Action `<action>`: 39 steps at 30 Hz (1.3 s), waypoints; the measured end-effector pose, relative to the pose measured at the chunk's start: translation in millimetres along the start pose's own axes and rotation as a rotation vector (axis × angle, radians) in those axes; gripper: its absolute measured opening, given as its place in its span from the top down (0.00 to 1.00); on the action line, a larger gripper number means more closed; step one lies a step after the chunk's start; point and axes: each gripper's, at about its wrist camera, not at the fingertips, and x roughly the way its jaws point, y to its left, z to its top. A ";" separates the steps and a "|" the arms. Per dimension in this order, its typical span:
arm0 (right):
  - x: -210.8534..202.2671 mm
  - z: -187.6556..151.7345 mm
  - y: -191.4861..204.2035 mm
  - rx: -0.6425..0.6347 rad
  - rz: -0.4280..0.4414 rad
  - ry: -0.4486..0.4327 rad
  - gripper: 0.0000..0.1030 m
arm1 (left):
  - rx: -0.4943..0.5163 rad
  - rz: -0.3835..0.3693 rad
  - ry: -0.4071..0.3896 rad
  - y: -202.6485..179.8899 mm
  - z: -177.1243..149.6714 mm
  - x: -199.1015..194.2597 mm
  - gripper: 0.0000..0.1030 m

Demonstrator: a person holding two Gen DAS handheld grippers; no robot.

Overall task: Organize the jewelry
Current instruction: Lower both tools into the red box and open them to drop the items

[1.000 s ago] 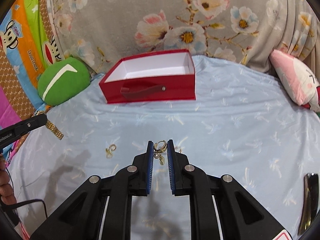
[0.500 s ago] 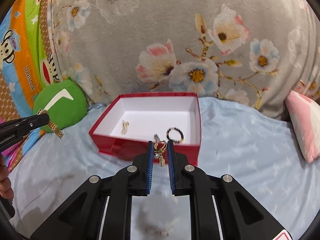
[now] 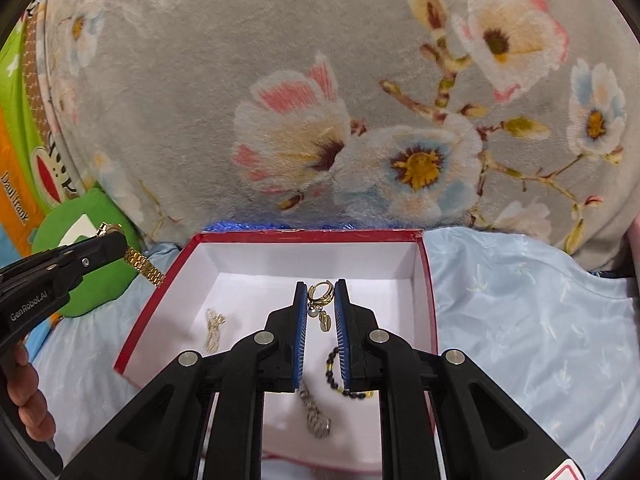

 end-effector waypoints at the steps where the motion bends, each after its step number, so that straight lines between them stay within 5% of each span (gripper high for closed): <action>1: 6.5 2.1 -0.7 0.002 0.000 0.005 0.88 | 0.005 0.006 0.003 -1.2 1.3 7.2 0.92; 13: 70.3 -2.3 -7.0 0.008 -0.015 0.109 0.88 | -0.006 0.049 0.095 1.8 -11.5 81.0 0.92; 21: 81.7 -6.9 -5.9 -0.015 -0.014 0.116 0.86 | -0.041 0.062 0.062 10.3 -14.6 88.2 0.90; 25: 74.5 -7.3 -6.0 -0.017 -0.037 0.080 0.60 | -0.056 0.085 0.034 13.4 -16.3 82.8 0.58; 33: 47.1 -15.0 -12.4 -0.001 -0.023 0.046 0.59 | -0.053 0.092 0.024 17.2 -28.8 57.6 0.58; 39: -28.7 -48.1 -8.5 -0.029 0.021 -0.021 0.59 | -0.062 0.073 0.029 23.4 -61.0 -2.4 0.50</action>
